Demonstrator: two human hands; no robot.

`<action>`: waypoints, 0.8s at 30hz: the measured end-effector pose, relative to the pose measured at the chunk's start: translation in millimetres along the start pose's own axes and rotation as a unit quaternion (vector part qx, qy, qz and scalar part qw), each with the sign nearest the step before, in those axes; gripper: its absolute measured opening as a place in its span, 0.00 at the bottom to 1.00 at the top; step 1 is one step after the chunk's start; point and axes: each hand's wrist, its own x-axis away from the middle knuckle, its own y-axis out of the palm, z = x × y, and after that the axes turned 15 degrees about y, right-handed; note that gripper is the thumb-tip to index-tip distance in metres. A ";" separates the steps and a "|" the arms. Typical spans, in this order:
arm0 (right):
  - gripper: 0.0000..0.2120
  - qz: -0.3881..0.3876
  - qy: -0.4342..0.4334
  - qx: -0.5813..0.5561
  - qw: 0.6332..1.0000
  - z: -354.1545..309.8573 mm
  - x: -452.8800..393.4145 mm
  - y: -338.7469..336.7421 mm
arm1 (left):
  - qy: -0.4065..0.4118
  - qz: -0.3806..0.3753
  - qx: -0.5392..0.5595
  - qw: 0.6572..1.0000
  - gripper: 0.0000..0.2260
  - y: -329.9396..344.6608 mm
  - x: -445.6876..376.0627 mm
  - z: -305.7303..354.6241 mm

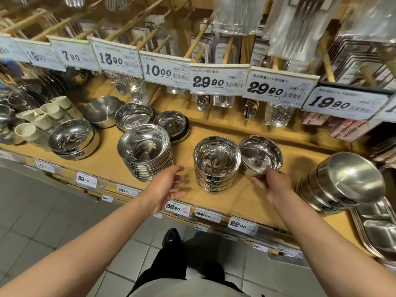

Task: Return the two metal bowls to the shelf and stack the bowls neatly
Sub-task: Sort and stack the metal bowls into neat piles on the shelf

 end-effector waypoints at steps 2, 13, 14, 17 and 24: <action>0.10 -0.022 0.005 -0.017 1.000 1.9 9.6 -3.5 | 0.003 -0.005 -0.002 1.000 0.13 1.5 2.0 -0.7; 0.06 -0.065 -0.072 -0.043 0.994 -17.5 67.0 -5.1 | 0.041 0.026 -0.012 0.999 0.11 10.3 22.4 -0.5; 0.07 -0.065 -0.079 -0.038 0.994 -19.6 72.8 -5.1 | 0.052 0.031 -0.015 0.998 0.11 10.6 24.0 1.1; 0.14 -0.068 -0.098 -0.024 0.993 -25.7 90.8 -6.6 | 0.097 0.045 -0.021 0.994 0.07 8.8 29.6 6.6; 0.14 -0.087 -0.122 0.069 0.986 -21.6 146.8 -23.3 | 0.216 0.085 -0.020 0.973 0.07 2.3 48.5 41.1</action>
